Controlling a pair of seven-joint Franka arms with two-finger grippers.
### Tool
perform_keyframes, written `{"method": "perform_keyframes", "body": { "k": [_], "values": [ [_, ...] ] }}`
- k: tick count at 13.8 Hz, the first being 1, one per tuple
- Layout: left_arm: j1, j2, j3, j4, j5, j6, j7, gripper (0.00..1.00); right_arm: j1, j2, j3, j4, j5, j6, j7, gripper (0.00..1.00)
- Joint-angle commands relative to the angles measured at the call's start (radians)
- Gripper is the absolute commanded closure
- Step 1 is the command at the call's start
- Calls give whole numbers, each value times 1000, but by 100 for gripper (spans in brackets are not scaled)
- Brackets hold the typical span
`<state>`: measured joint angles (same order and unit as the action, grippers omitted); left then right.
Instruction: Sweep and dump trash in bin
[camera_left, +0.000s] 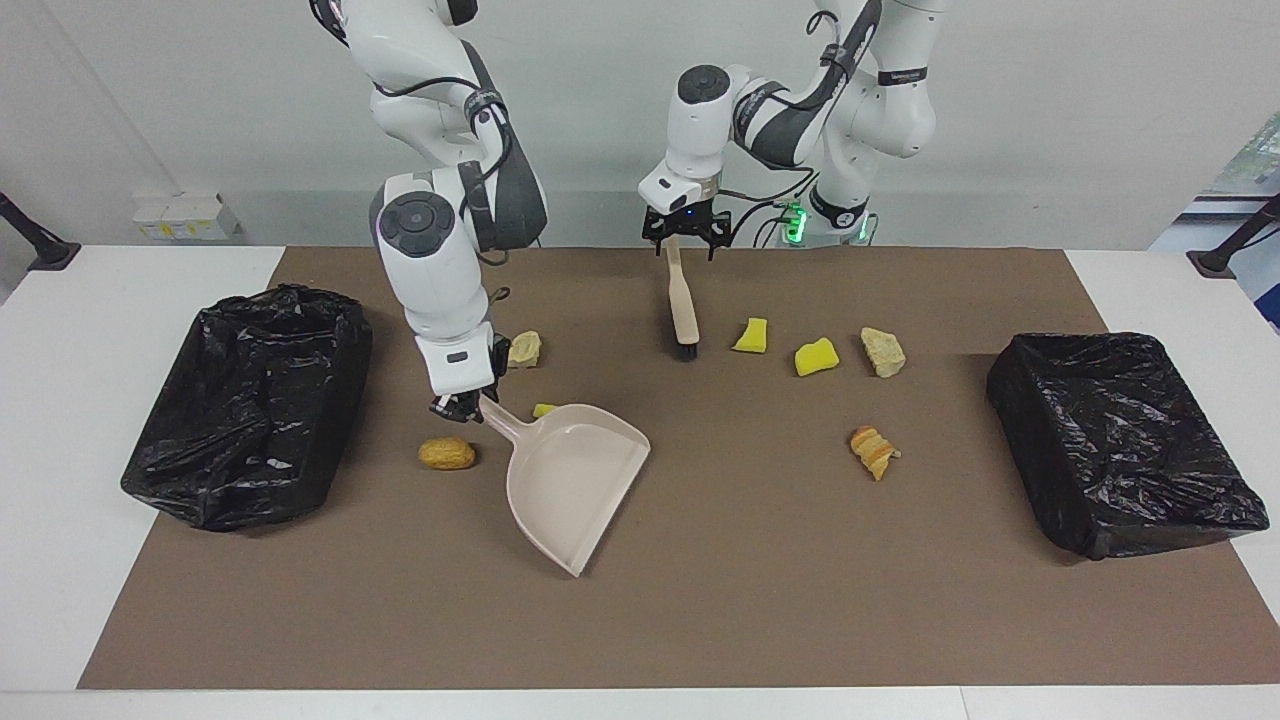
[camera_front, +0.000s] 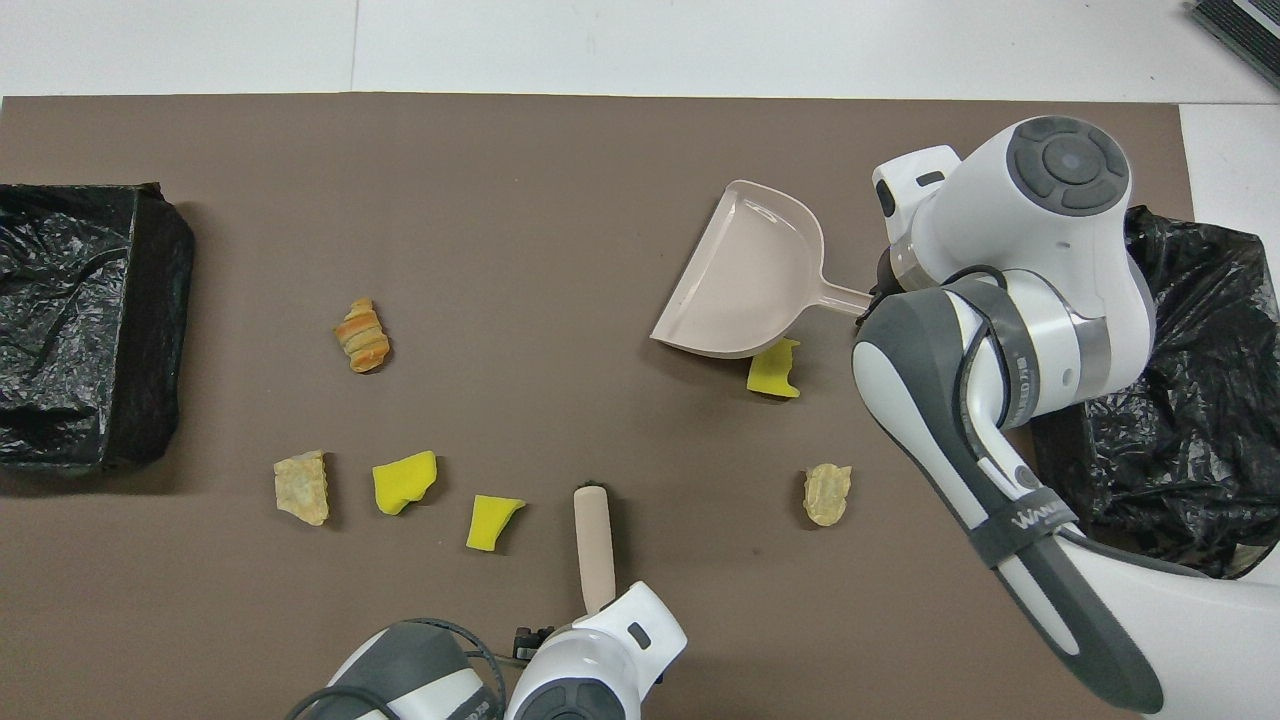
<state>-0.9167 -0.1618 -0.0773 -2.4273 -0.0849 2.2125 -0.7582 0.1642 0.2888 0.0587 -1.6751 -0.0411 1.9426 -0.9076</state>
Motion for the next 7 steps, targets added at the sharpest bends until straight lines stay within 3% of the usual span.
{"method": "perform_keyframes", "body": {
  "k": [1,4,6,7],
  "values": [
    [-37,-10,19,-35,-16,21,-32,3,-9,-23,12,-26,3,-2,-123,100],
    [-96,-13,19,-53,-24,21,-114,39,40,-46,10,-51,-20,-33,-160,100],
    [-96,-12,19,-52,-24,24,-116,72,67,-56,12,-51,-71,-57,-152,100],
    [-99,-15,19,-53,-26,18,-115,80,67,-57,13,-54,-71,-68,-146,100]
  ]
}}
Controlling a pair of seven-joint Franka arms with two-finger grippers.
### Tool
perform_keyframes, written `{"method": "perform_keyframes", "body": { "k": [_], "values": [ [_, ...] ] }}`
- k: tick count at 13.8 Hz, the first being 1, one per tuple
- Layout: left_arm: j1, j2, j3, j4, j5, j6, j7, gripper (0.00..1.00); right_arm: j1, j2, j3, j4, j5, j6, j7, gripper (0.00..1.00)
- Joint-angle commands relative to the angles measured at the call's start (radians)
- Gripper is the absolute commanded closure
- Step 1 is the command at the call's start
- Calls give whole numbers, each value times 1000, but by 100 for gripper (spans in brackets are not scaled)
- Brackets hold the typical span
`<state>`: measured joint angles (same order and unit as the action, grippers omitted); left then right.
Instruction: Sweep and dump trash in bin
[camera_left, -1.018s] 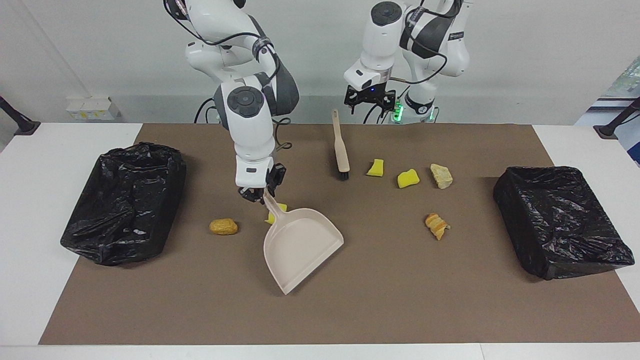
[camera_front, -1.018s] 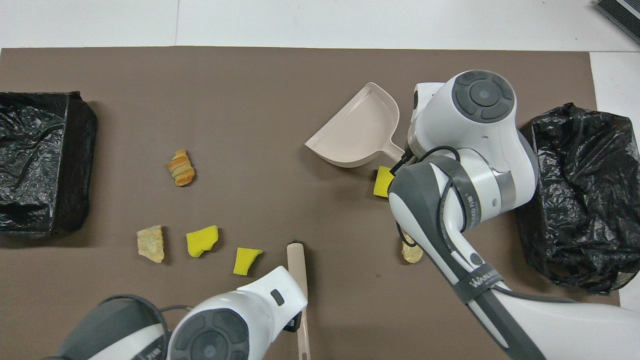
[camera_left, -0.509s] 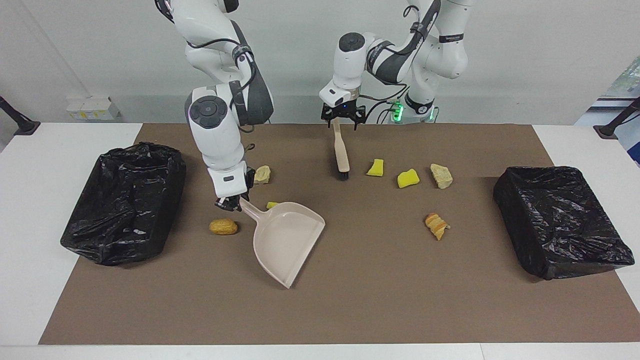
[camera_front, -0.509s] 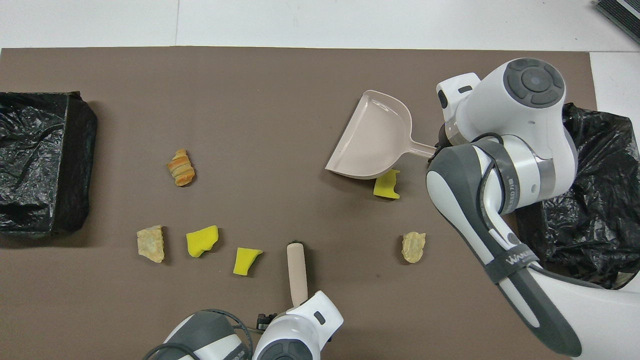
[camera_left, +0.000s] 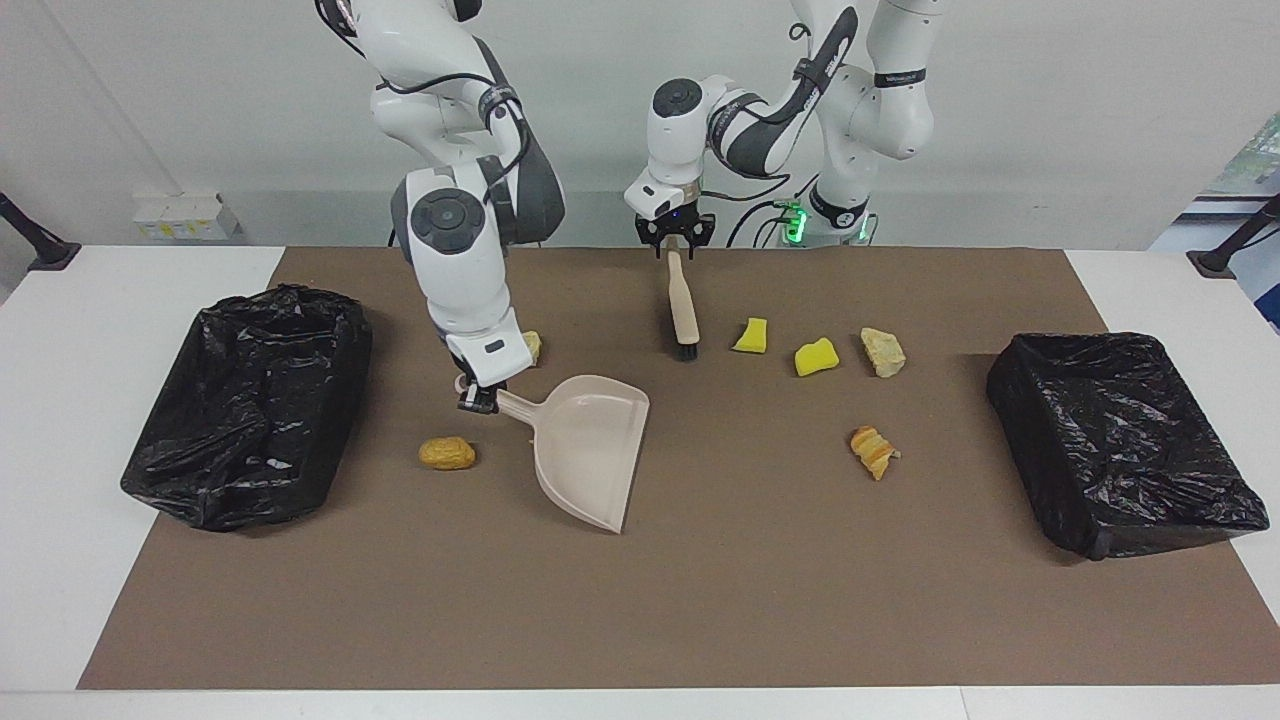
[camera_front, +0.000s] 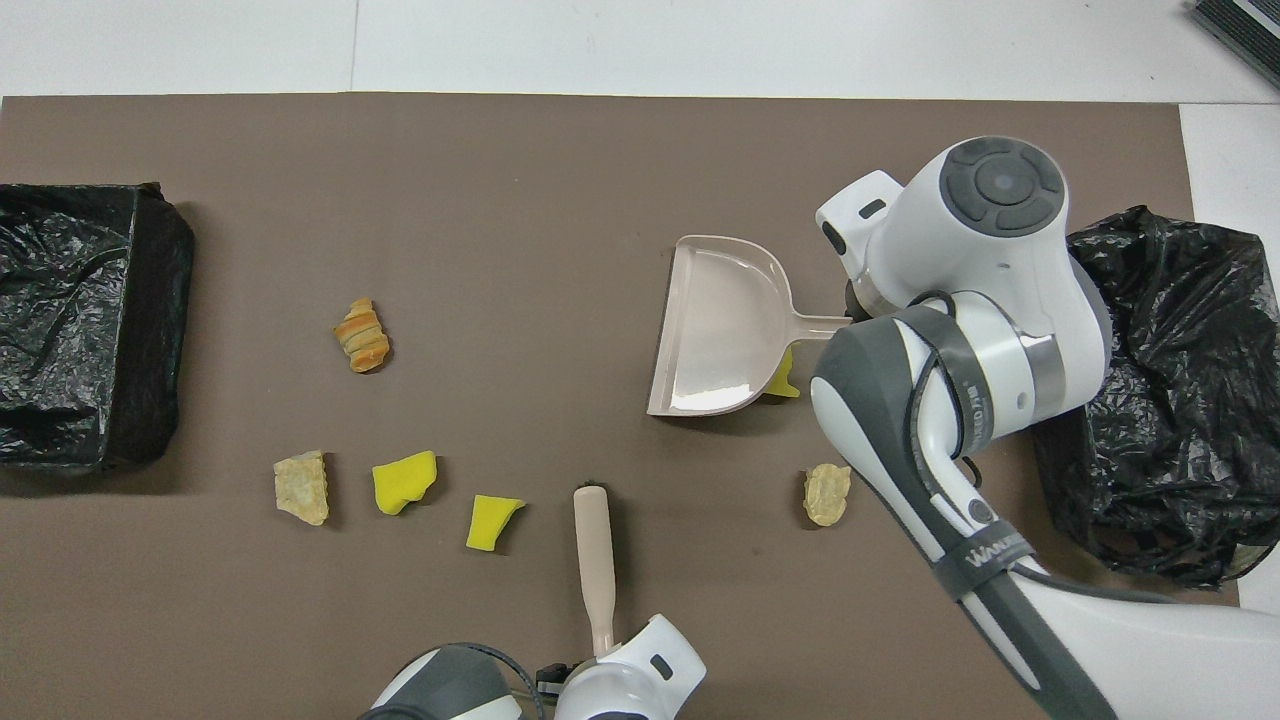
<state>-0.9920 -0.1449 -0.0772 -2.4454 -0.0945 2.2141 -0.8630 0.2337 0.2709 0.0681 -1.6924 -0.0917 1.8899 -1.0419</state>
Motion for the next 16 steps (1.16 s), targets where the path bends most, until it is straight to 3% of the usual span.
{"method": "perform_keyframes", "body": {
  "k": [1,3,5,10,12,16],
  "values": [
    [-27,-33,19,-33,-16,9,-8,88,-2,-50,4,-52,-16,-15,-10,100],
    [-27,-31,20,-18,-14,-23,-8,100,7,-56,4,-64,-14,-8,-12,100],
    [-7,-33,30,44,-13,-161,22,100,24,-59,4,-66,-14,-5,-10,100],
    [272,-39,31,167,47,-333,352,100,70,-61,4,-66,-31,15,-10,100],
    [355,-50,30,167,177,-359,363,100,70,-71,6,-113,-17,66,-20,100],
    [565,-114,30,143,191,-529,368,100,104,-134,6,-242,29,179,-33,100]
  ]
}}
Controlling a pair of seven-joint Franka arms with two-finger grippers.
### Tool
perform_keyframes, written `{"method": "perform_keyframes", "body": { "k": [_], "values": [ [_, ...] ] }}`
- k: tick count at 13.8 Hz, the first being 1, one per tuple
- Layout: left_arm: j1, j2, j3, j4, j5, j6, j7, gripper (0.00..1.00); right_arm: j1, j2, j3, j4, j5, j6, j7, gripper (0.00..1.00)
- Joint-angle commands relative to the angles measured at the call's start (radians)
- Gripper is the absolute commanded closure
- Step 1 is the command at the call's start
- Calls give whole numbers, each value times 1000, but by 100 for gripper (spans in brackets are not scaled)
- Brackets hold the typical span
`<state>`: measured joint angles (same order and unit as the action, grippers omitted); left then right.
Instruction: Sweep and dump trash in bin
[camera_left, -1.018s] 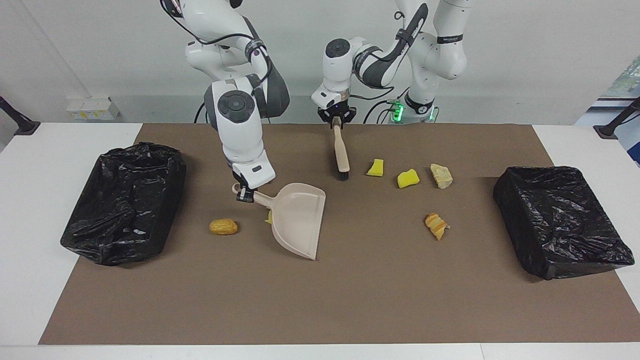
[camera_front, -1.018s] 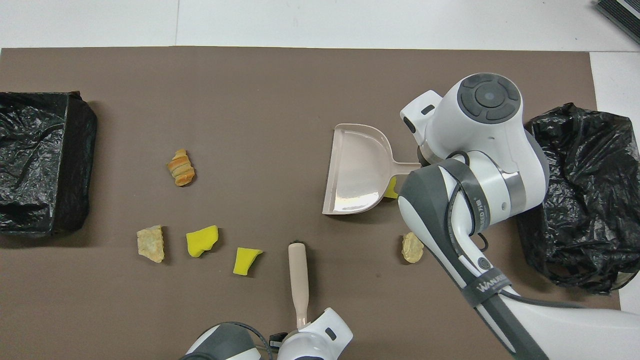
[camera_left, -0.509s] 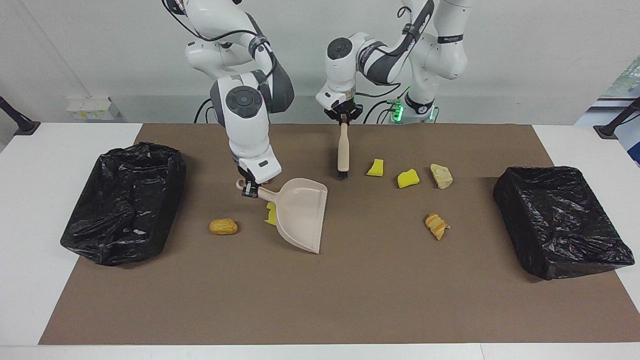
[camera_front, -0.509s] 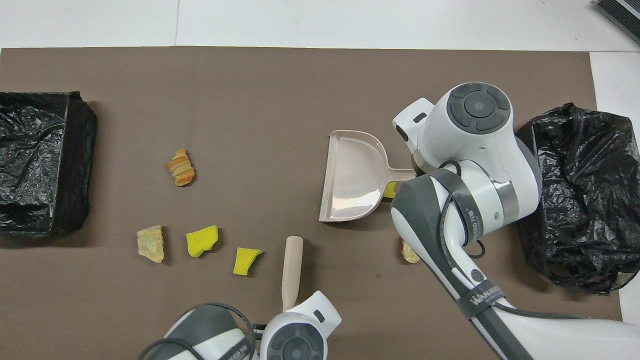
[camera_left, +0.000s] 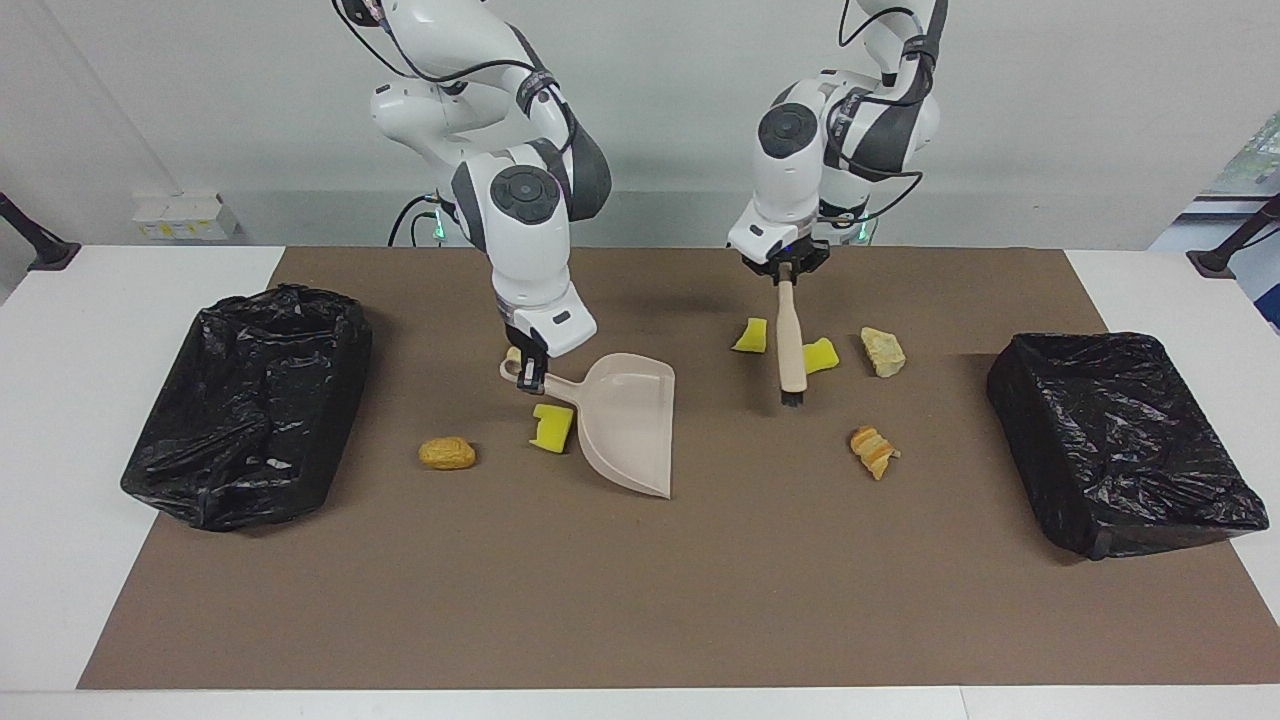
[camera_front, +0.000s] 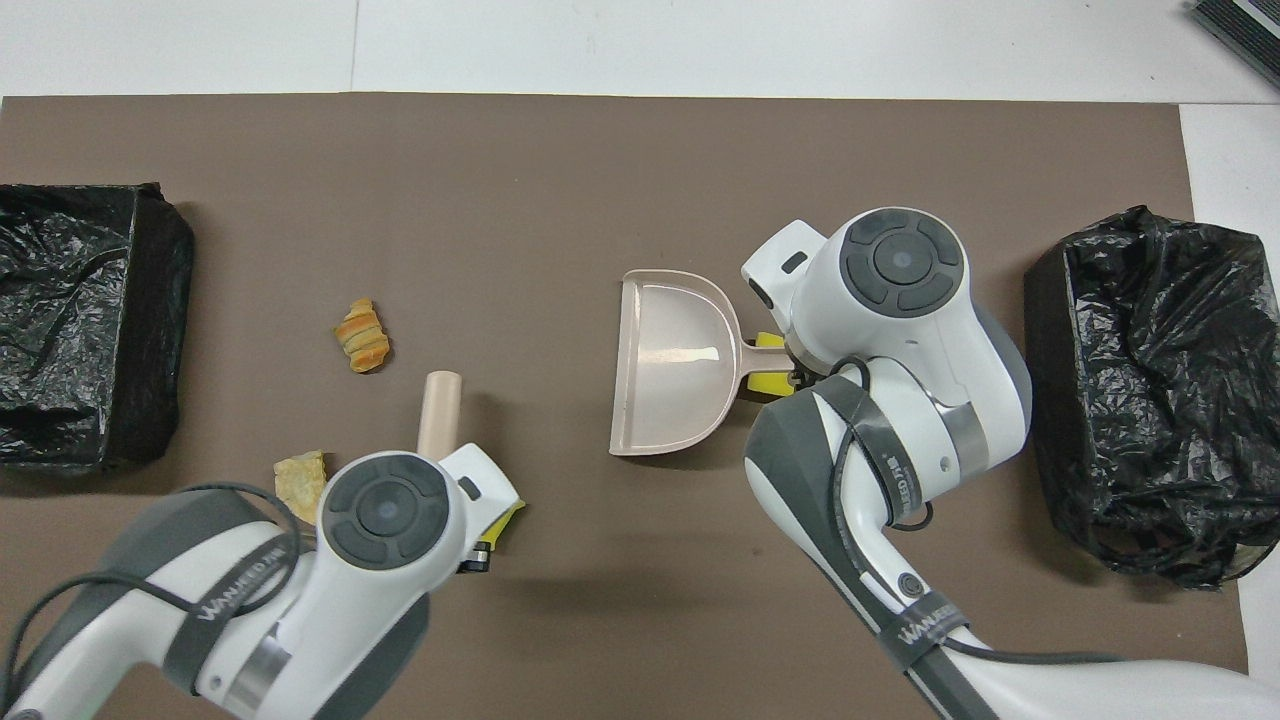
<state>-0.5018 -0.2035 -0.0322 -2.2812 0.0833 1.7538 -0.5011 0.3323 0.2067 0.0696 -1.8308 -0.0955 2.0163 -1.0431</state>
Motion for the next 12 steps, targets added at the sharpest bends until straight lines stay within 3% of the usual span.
{"method": "perform_keyframes", "body": {
  "k": [1,6,8,12],
  "values": [
    [89,-69,-15,-46,13,-59,7,100,10,-79,4,-122,39,77,-32,100],
    [143,-71,-15,-60,32,-16,7,100,77,-130,9,-194,65,104,-41,100],
    [146,-129,-15,-144,33,-2,10,100,97,-159,9,-243,76,125,-22,100],
    [187,-131,-14,-138,90,1,10,100,122,-207,9,-323,76,176,14,100]
  ]
}}
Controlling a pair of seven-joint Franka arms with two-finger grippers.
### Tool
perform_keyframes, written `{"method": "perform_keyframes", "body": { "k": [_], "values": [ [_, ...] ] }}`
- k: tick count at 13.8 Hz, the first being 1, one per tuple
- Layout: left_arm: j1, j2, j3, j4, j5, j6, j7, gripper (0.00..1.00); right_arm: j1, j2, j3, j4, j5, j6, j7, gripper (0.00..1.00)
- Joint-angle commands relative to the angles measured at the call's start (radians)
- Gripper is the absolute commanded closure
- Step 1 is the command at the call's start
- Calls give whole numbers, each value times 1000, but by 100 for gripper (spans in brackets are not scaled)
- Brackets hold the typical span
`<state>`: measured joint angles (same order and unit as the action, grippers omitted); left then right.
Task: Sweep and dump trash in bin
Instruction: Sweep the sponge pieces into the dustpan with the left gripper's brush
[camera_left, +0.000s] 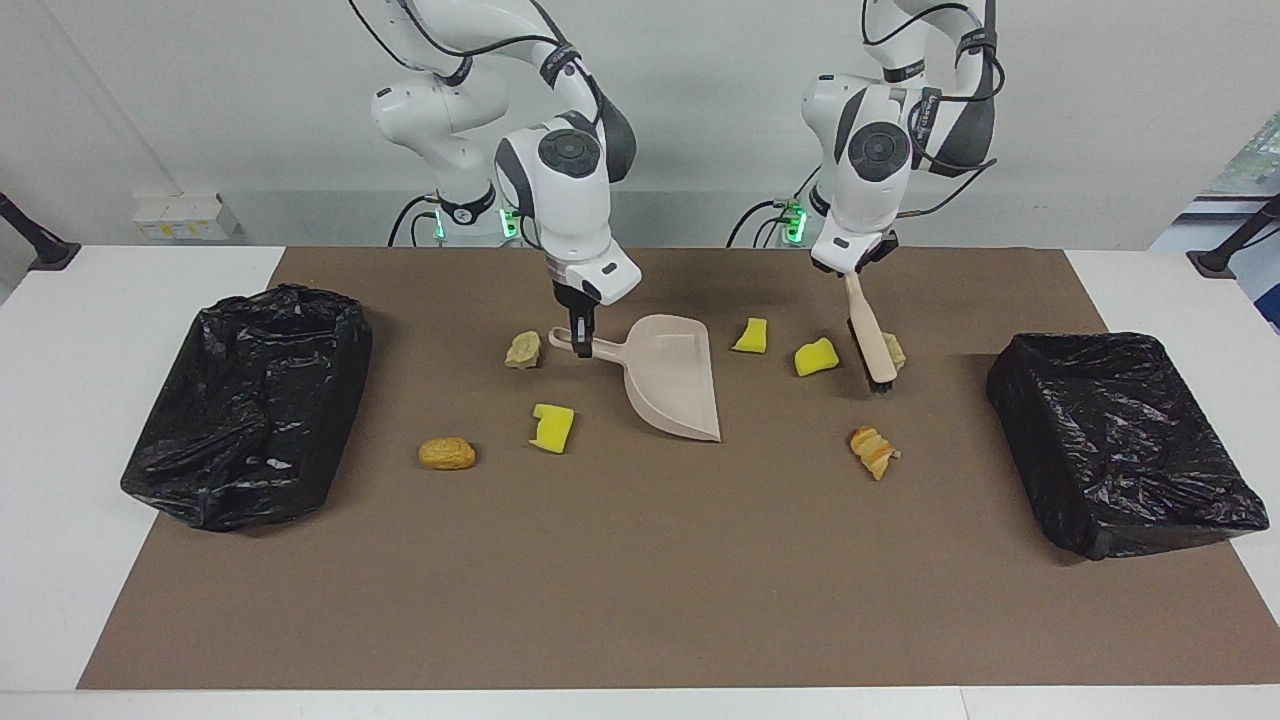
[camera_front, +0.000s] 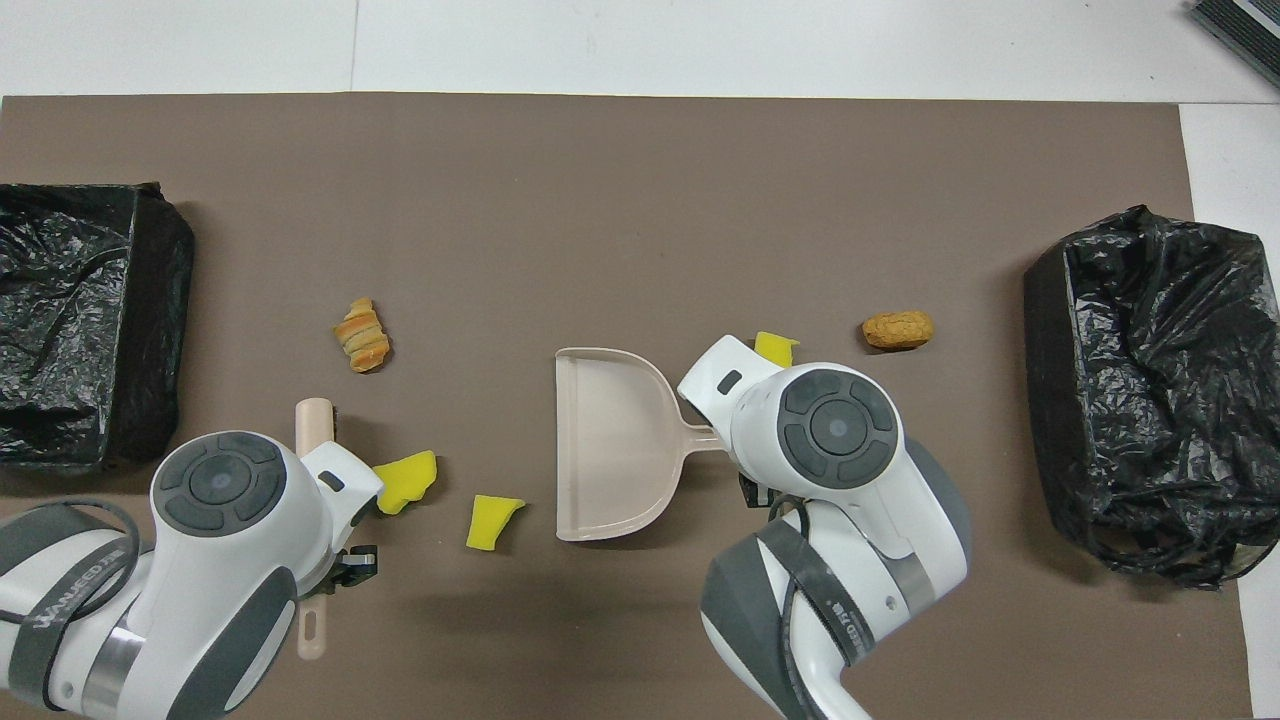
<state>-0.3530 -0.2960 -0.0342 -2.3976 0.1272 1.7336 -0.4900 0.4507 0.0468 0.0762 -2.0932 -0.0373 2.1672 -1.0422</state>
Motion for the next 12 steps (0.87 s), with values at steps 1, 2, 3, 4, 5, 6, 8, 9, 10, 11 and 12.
{"method": "perform_keyframes", "body": {
  "k": [1,2,3,4,5,6,8,9,10,11,12],
  "values": [
    [66,-43,-12,-8,52,18,1,100,6,-51,2,-65,17,25,14,100],
    [87,-43,-13,3,52,18,13,100,8,-60,2,-79,17,28,27,100],
    [95,-46,-12,0,52,20,27,100,8,-62,2,-82,17,28,27,100],
    [124,-55,-12,-12,52,36,36,100,8,-62,2,-82,17,28,28,100],
    [152,-55,-12,-18,52,67,53,100,11,-62,2,-82,17,26,28,100],
    [175,-55,-12,-23,52,86,73,100,11,-64,2,-84,17,23,28,100],
    [206,-45,-12,-66,52,154,76,100,16,-65,2,-84,17,17,30,100],
    [207,-45,-12,-90,52,182,76,100,16,-71,2,-85,17,13,33,100],
    [207,-43,-12,-107,52,191,82,100,17,-73,2,-93,19,13,37,100],
    [207,-45,-12,-115,52,192,112,100,25,-76,2,-94,20,13,39,100],
    [207,-48,-12,-123,52,185,145,100,34,-76,2,-96,20,11,62,100]
  ]
}}
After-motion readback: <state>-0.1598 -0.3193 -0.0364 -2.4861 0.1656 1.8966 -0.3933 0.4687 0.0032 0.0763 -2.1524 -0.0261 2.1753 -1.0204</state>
